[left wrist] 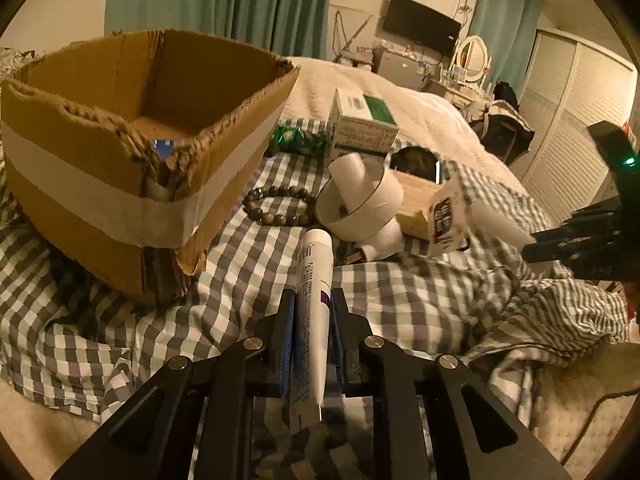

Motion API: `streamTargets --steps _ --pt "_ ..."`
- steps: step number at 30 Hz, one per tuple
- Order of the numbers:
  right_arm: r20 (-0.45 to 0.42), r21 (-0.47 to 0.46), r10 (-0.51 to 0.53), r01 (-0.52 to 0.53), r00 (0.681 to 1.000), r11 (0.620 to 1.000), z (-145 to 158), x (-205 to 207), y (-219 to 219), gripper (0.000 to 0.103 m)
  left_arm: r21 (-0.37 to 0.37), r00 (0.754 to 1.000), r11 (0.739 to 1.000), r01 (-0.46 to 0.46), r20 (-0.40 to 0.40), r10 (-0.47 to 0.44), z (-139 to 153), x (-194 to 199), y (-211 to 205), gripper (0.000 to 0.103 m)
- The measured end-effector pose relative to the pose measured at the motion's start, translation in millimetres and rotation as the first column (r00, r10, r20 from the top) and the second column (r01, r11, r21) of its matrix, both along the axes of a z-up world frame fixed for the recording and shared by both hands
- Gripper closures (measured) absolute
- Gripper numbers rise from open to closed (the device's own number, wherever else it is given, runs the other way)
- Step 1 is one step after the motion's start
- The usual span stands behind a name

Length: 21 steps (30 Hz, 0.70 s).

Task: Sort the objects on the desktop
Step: 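Carry the tube with left while right carries the rod over the box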

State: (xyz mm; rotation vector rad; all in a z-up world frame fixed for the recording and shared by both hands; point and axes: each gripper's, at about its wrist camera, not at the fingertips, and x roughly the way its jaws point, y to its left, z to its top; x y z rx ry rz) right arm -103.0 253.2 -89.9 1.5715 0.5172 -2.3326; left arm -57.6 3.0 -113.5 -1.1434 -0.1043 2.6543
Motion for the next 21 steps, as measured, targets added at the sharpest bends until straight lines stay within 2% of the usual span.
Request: streamTargets --steps 4,9,16,21 --pt "-0.076 -0.038 -0.064 0.061 0.995 0.997 35.3 15.4 7.3 0.085 0.035 0.999 0.999 0.015 -0.038 -0.014 16.6 10.2 0.8 0.087" --pt "-0.176 -0.156 -0.099 0.072 0.979 0.985 74.8 20.5 0.9 0.085 0.092 0.992 0.995 0.042 -0.118 -0.031 51.0 19.5 2.4 0.087" --pt "-0.235 -0.331 -0.055 -0.026 0.970 0.943 117.9 11.8 -44.6 0.085 0.141 0.973 0.988 0.065 -0.230 -0.031 118.9 1.9 -15.8 0.087" --pt "-0.256 -0.421 -0.008 -0.104 0.967 0.901 143.1 -16.4 -105.2 0.085 0.109 0.969 0.994 -0.005 -0.245 0.032 148.6 -37.3 -52.7 0.087"
